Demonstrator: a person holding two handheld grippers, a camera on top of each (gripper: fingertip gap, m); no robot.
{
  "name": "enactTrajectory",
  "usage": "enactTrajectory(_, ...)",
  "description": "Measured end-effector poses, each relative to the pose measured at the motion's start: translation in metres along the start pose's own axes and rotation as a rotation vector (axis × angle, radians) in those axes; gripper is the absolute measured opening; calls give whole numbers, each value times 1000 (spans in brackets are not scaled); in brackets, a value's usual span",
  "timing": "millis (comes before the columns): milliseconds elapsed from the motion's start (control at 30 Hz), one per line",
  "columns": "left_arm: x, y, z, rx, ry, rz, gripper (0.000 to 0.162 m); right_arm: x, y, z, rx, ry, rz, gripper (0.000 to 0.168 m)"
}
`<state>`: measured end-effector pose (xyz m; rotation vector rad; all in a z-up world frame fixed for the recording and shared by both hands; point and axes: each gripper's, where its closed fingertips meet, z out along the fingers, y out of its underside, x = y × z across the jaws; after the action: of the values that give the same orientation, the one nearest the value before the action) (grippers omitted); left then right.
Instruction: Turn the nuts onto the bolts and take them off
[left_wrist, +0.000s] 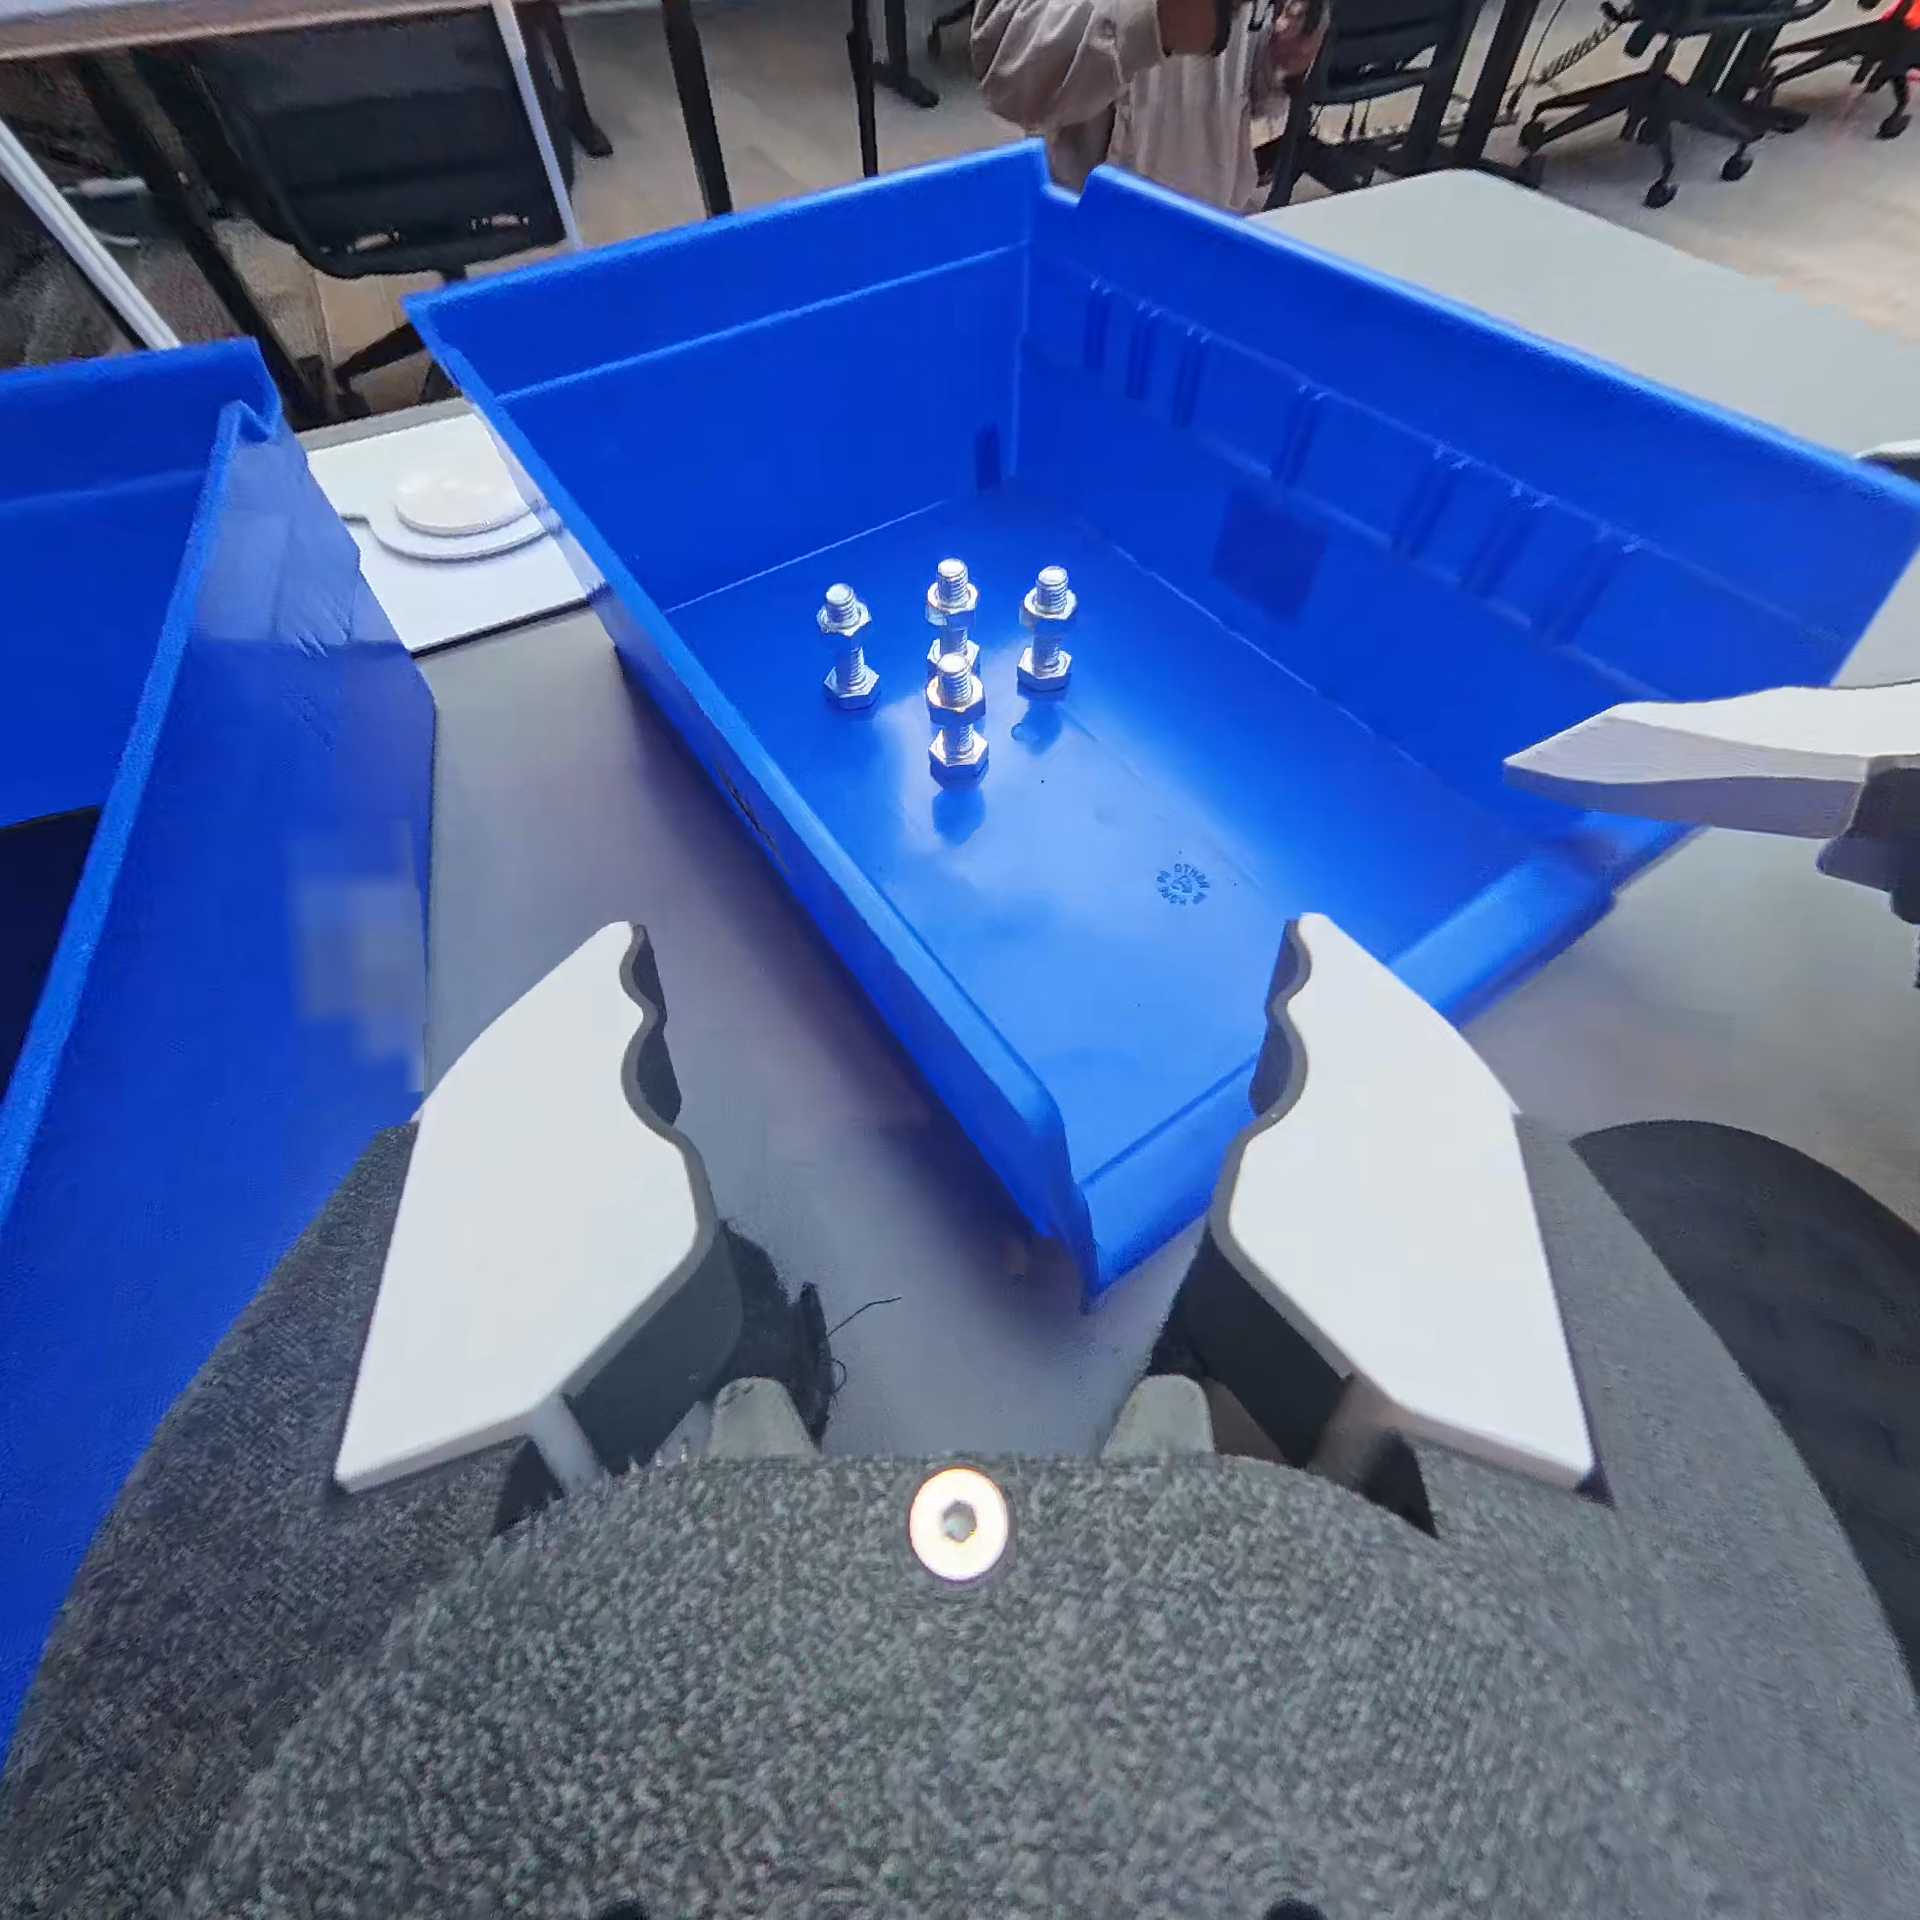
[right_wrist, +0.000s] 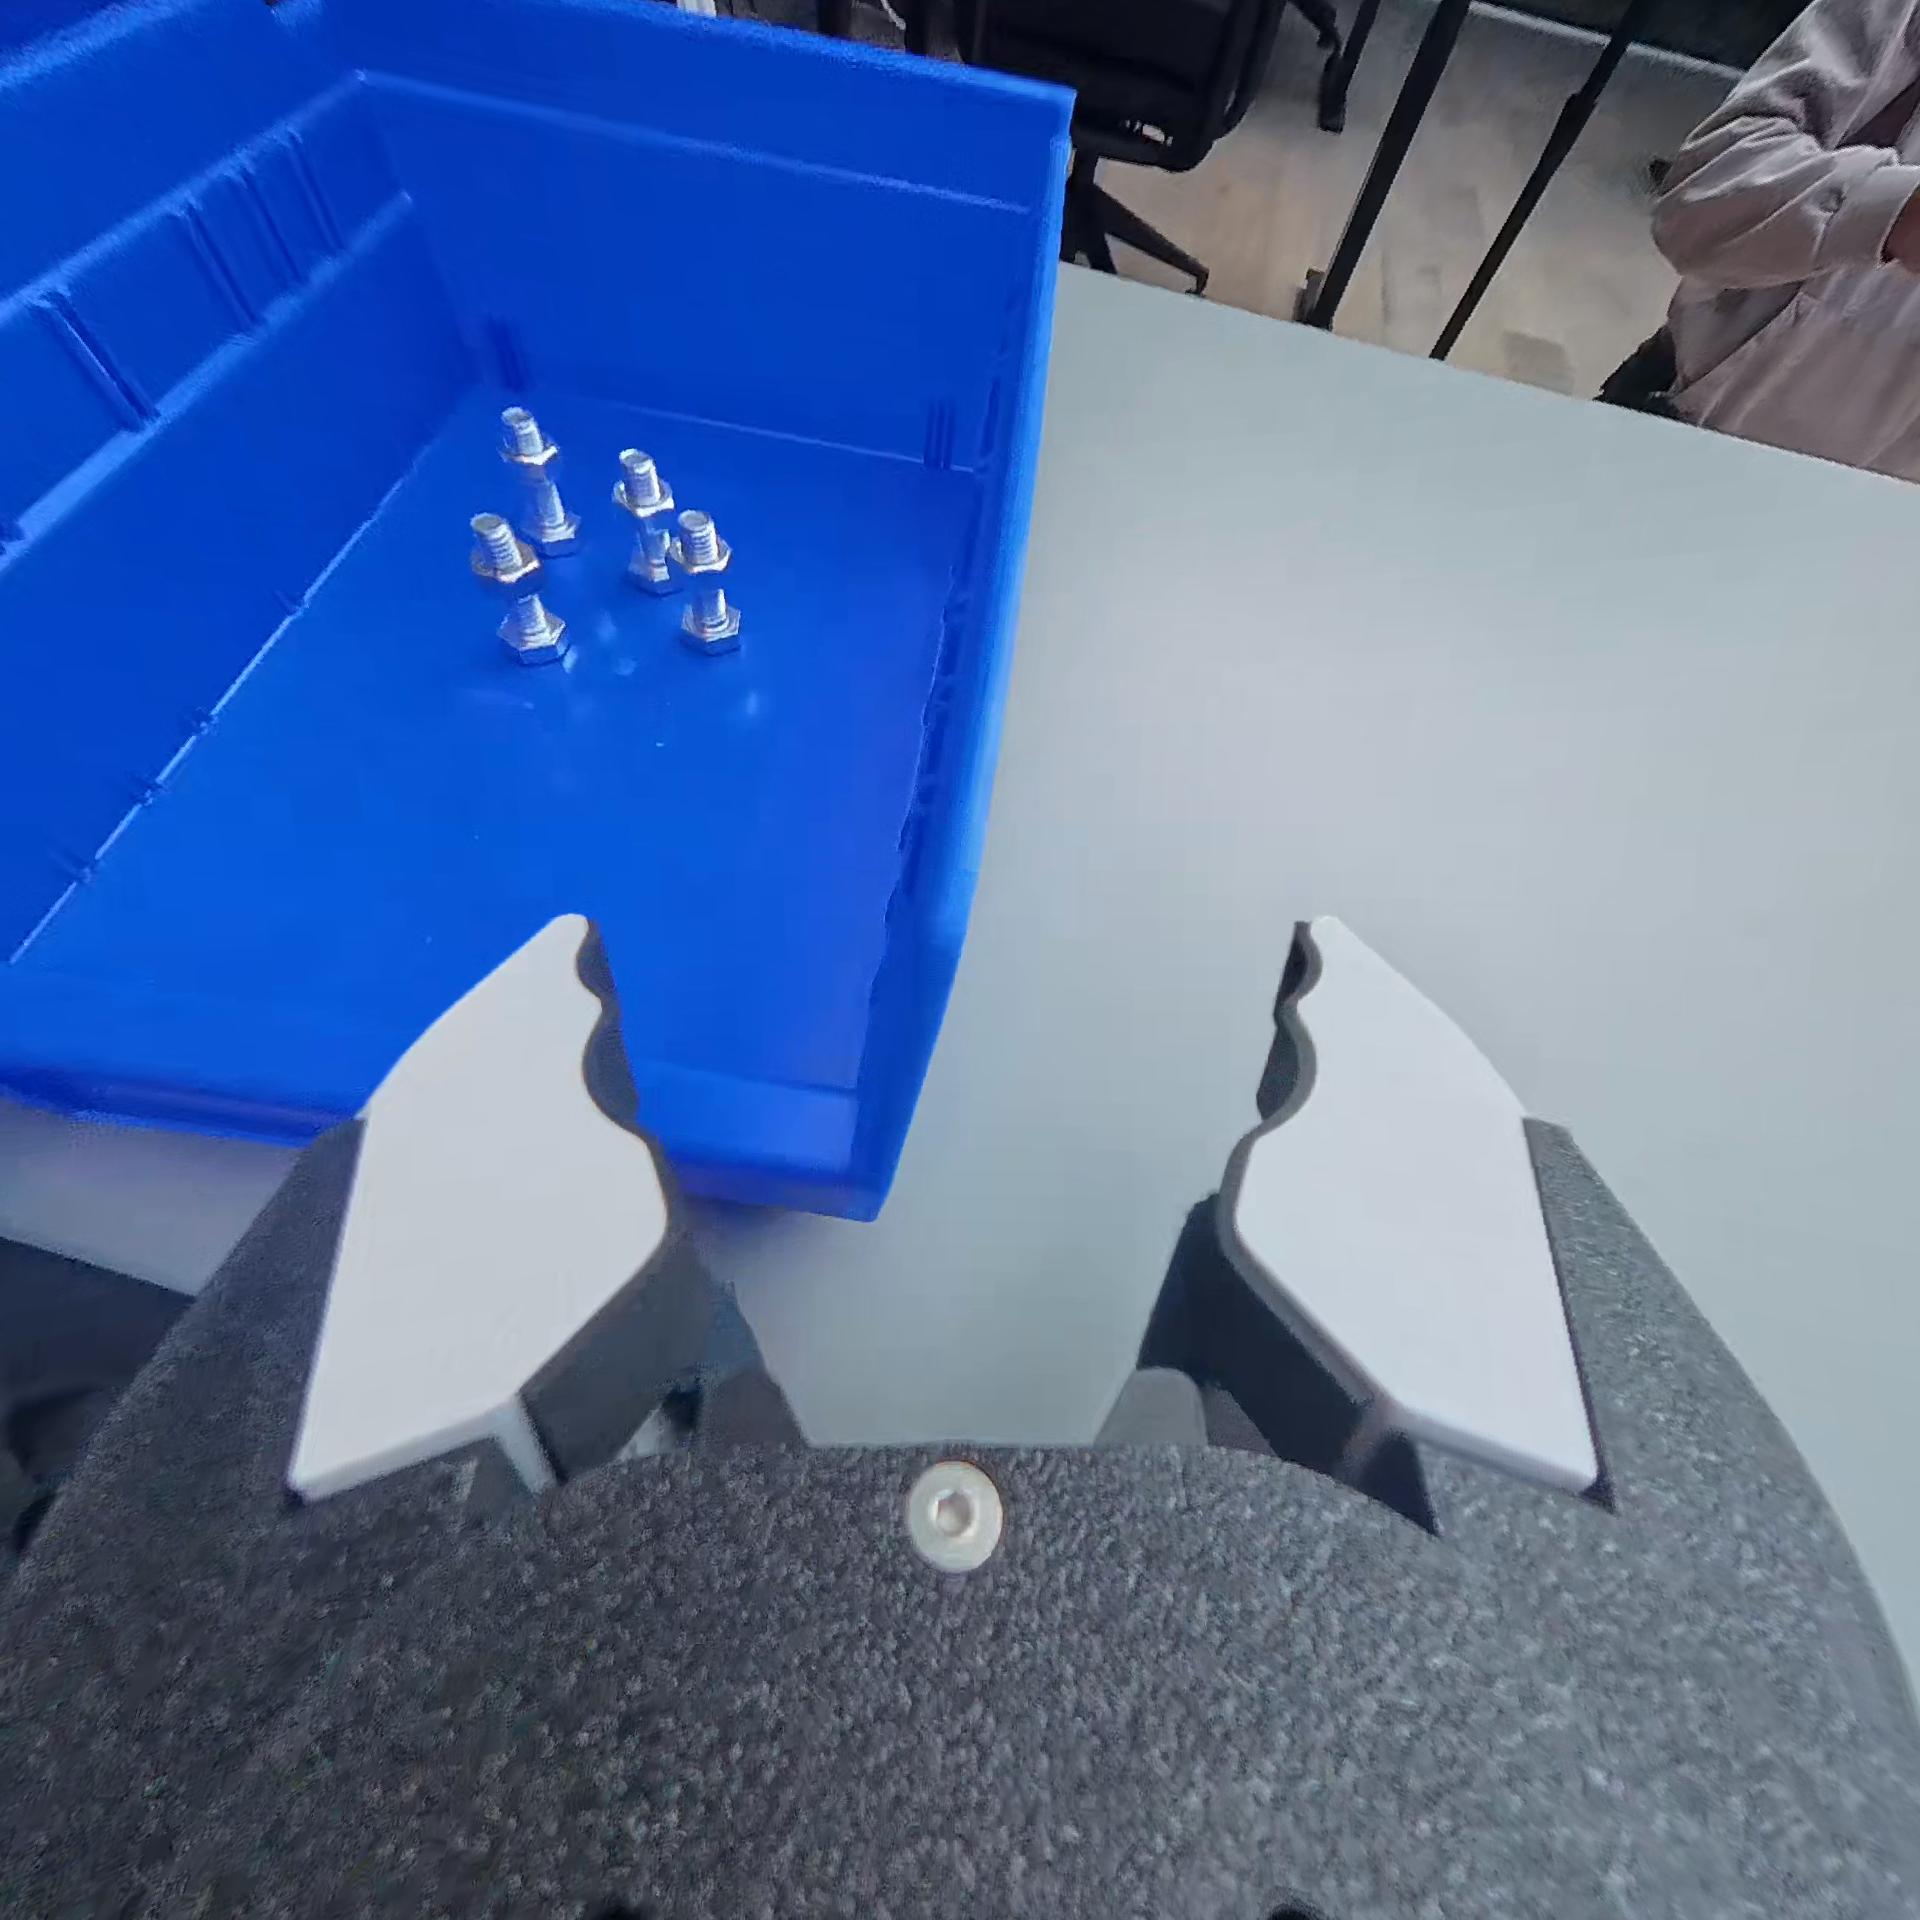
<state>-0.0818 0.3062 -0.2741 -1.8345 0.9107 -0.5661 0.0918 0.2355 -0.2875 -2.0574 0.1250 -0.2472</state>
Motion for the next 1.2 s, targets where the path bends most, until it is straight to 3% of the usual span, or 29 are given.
enactTrajectory(133,-4,9,18,-59,-37,0,94,-6,2,11,-29,-27,-8,99)
enactTrajectory(200,-3,10,22,-82,-23,-9,82,-8,2,15,-44,-36,-17,81)
enactTrajectory(233,-1,9,24,-81,-16,-9,64,-12,2,16,-47,-57,-28,61)
enactTrajectory(300,-10,10,27,-92,-101,19,52,-16,-2,15,-39,-65,-30,11)
enactTrajectory(500,-30,-4,24,-25,-256,30,22,-18,-5,7,-29,48,-52,5)
enactTrajectory(867,-56,-74,-50,110,-258,37,24,-52,-94,-55,99,94,-82,4)
enactTrajectory(1200,-149,-81,-149,153,-391,5,24,-170,-158,-63,176,-34,-136,5)
